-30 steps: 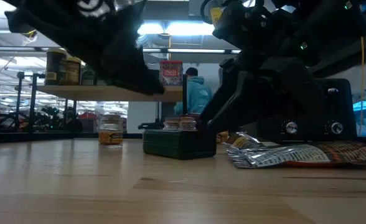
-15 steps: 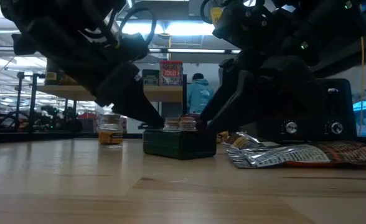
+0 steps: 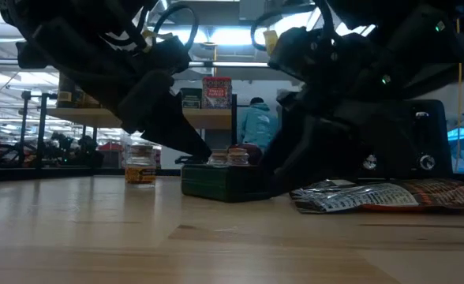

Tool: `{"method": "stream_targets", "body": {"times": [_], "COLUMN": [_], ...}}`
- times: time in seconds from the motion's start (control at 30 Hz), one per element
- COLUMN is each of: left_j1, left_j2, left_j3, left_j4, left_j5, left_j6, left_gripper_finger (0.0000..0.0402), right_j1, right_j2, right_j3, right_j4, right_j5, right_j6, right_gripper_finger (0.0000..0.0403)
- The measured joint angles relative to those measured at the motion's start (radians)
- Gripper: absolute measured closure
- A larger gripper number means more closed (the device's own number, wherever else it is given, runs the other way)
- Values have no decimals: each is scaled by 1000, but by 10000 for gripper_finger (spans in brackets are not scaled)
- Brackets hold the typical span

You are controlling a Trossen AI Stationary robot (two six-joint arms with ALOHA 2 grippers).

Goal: Shelf spices
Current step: Put the black seasoning can aligned with the other black seasoning cans on the shelf

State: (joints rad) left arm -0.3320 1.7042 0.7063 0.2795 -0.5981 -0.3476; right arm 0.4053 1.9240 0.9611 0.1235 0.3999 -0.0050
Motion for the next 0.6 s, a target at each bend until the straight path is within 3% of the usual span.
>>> {"method": "stream_targets", "body": {"times": [0.4, 0.6], "left_j1": [24, 25], "left_j2": [51, 52], "left_j3": [3, 3], "left_j4": [10, 3], "left_j5": [-10, -8], "left_j6": [-29, -28], "left_gripper_finger": [137, 137], "right_j1": [0, 0], "right_j2": [12, 12], "right_j3": [0, 0], "right_j4": [51, 126], "right_j5": [20, 83], "right_j6": [-3, -32], "right_gripper_finger": [162, 162]}}
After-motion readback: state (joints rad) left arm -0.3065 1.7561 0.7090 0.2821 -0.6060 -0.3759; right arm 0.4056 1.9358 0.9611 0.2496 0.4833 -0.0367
